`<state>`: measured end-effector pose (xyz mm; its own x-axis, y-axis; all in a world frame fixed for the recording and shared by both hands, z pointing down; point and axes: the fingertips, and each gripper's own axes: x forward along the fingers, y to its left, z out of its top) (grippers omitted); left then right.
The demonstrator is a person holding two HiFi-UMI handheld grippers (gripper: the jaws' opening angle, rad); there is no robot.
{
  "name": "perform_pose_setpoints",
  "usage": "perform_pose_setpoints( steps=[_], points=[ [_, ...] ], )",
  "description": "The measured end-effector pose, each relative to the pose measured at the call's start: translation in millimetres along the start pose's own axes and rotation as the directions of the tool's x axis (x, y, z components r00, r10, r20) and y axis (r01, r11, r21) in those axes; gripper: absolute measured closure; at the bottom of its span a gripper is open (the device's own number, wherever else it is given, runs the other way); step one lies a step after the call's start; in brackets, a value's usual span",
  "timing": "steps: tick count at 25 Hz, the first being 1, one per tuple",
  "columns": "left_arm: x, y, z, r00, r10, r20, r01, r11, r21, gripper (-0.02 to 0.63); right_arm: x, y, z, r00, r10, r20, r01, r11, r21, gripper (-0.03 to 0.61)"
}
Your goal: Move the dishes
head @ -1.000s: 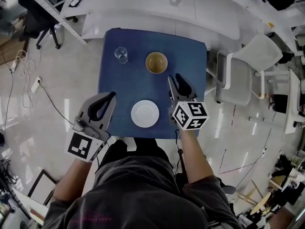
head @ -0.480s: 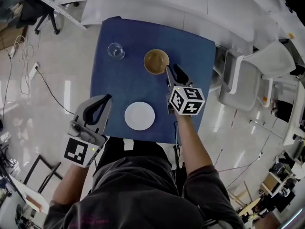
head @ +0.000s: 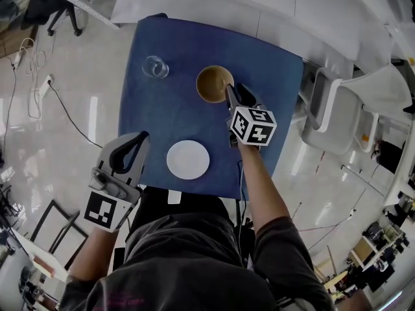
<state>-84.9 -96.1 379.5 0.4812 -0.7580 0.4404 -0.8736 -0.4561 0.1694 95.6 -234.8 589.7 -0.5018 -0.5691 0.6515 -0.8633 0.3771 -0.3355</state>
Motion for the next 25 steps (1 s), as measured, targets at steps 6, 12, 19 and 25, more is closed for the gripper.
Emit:
perform_pose_setpoints(
  steps=[6, 12, 19, 25],
  points=[
    [5.2, 2.5, -5.7, 1.0, 0.008, -0.015, -0.008, 1.0, -0.01, 0.612, 17.6, -7.7, -10.5, 0.999, -0.007, -0.041, 0.007, 1.0, 0.013, 0.471],
    [10.3, 7.0, -9.4, 1.0, 0.014, -0.022, -0.014, 1.0, -0.02, 0.612, 30.8, -11.7, -15.8, 0.998, -0.012, -0.07, 0.013, 1.0, 0.014, 0.471],
    [9.7, 8.6, -12.4, 0.999, 0.022, -0.028, -0.023, 0.999, -0.03, 0.612, 36.1, -12.8, -22.0, 0.995, -0.017, -0.101, 0.019, 1.0, 0.017, 0.487],
    [9.1, 9.4, -14.8, 0.999, 0.025, -0.031, -0.026, 0.999, -0.038, 0.612, 37.9, -14.6, -22.6, 0.994, -0.029, -0.107, 0.03, 0.999, 0.013, 0.537]
  ],
)
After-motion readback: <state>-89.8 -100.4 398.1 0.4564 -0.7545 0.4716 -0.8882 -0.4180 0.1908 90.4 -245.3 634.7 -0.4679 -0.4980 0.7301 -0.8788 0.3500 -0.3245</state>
